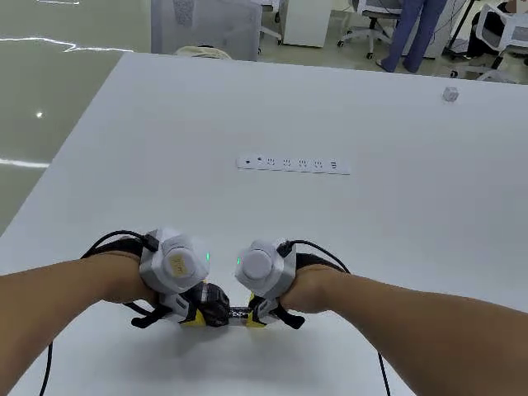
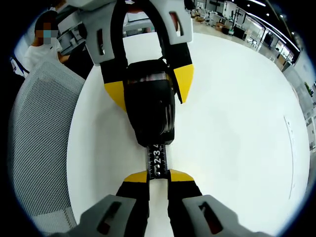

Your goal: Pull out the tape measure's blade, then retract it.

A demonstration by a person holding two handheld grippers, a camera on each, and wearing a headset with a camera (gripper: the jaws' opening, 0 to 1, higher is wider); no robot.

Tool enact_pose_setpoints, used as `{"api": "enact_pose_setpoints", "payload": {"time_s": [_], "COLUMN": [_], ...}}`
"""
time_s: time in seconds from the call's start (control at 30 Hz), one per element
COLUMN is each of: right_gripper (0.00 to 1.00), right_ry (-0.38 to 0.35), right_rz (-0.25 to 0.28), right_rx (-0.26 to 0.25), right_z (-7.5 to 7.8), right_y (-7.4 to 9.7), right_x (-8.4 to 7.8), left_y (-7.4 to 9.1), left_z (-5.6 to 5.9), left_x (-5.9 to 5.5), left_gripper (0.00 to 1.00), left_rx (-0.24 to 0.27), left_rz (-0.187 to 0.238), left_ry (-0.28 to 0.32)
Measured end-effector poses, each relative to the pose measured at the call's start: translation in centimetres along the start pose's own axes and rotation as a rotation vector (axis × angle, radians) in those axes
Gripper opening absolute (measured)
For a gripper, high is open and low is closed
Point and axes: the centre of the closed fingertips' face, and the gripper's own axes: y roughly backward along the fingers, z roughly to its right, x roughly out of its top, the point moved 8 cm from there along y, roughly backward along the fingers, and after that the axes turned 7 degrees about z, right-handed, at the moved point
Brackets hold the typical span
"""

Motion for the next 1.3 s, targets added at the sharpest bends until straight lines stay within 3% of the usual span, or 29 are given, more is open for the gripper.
{"api": "enact_pose_setpoints", "payload": {"time_s": [1.3], "right_gripper": [0.12], "right_ry": [-0.021], "right_rz": [-0.004], "right_rx": [-0.003], "right_z": [0.2], "right_y": [1.4], "right_x": [-2.3], "left_y": [-0.2], "left_z": [0.0], "left_x": [0.0], "left_gripper": [0.33], "left_rx": [0.008], "left_rz": [0.007], "left_ry": [0.008]}}
